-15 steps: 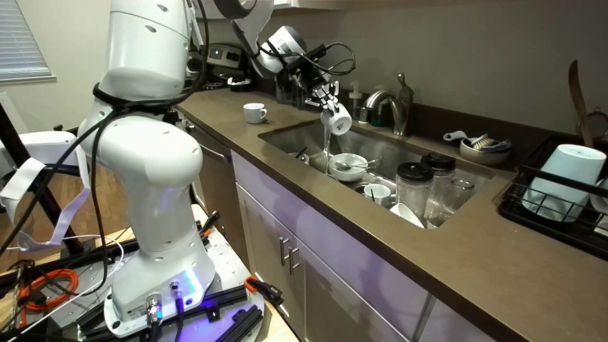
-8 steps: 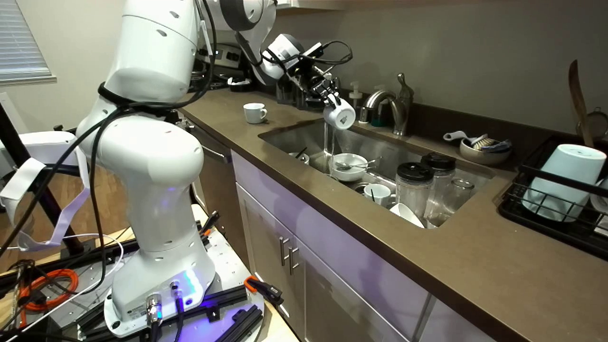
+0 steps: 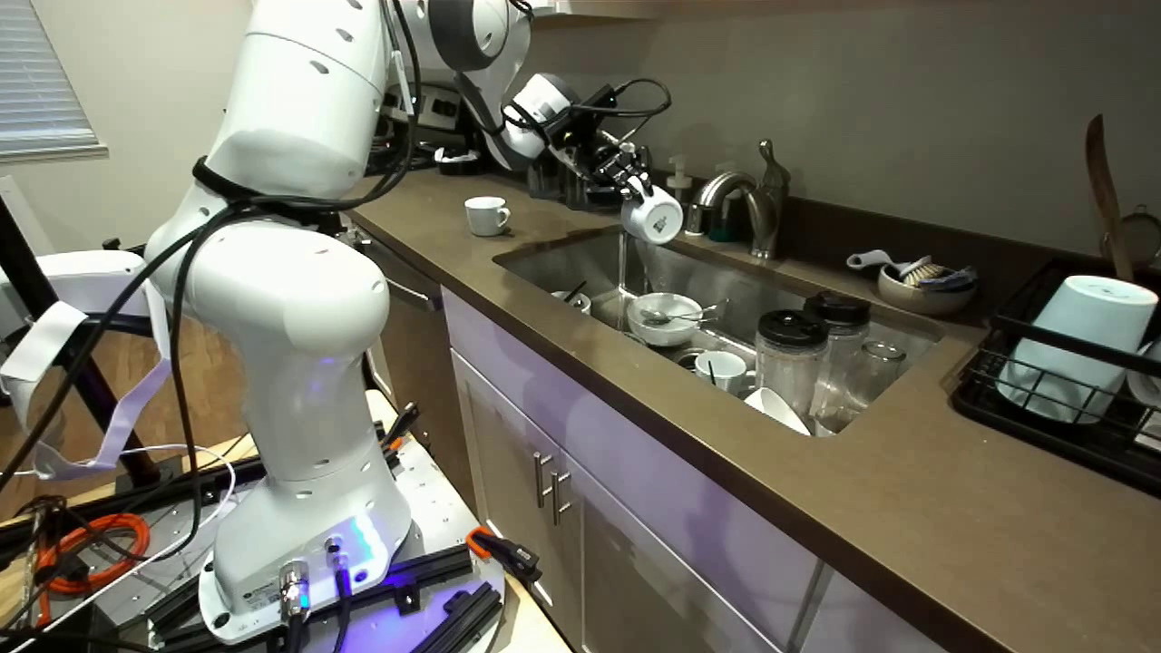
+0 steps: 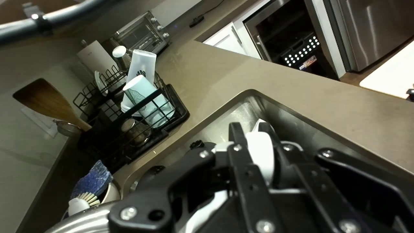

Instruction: Pour the water from the cup beside the sink into the sink

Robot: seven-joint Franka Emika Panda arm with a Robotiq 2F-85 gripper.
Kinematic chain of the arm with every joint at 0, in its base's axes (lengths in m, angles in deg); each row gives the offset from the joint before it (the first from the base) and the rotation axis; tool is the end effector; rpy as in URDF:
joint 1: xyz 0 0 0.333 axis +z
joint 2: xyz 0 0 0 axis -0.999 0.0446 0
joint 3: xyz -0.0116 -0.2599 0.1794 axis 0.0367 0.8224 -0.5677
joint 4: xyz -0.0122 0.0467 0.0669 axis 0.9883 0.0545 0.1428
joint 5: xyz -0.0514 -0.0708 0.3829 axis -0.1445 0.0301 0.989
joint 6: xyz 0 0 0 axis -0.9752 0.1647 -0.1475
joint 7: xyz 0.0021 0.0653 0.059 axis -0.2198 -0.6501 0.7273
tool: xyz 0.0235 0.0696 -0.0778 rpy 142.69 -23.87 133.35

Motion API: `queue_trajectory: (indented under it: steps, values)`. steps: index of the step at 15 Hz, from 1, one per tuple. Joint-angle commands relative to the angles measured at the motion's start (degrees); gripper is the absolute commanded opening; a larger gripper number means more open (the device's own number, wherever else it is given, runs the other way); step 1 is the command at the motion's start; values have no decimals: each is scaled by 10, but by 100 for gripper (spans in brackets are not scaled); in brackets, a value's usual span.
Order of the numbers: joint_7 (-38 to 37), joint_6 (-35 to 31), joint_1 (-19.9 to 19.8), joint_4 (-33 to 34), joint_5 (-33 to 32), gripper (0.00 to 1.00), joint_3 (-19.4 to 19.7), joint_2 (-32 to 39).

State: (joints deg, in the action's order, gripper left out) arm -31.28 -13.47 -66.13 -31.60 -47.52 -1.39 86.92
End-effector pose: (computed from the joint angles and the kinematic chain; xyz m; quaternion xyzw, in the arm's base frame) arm 0.5657 0.1966 0.3630 0.7103 0.2746 -0.3634 0.5367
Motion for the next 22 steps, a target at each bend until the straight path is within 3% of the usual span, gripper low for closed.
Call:
queue_trajectory:
  steps: [1, 8, 9, 17, 18, 22]
  values:
    - [16, 32, 4, 23, -24, 6, -5, 12]
    - [15, 32, 3, 25, -29, 6, -7, 14]
    - [-1, 8, -6, 5, -15, 16, -12, 7]
    - [-1, 8, -6, 5, -15, 16, -12, 7]
    - [-1, 8, -6, 5, -15, 6, -12, 7]
    - [-10, -59, -15, 3, 6, 5, -28, -3]
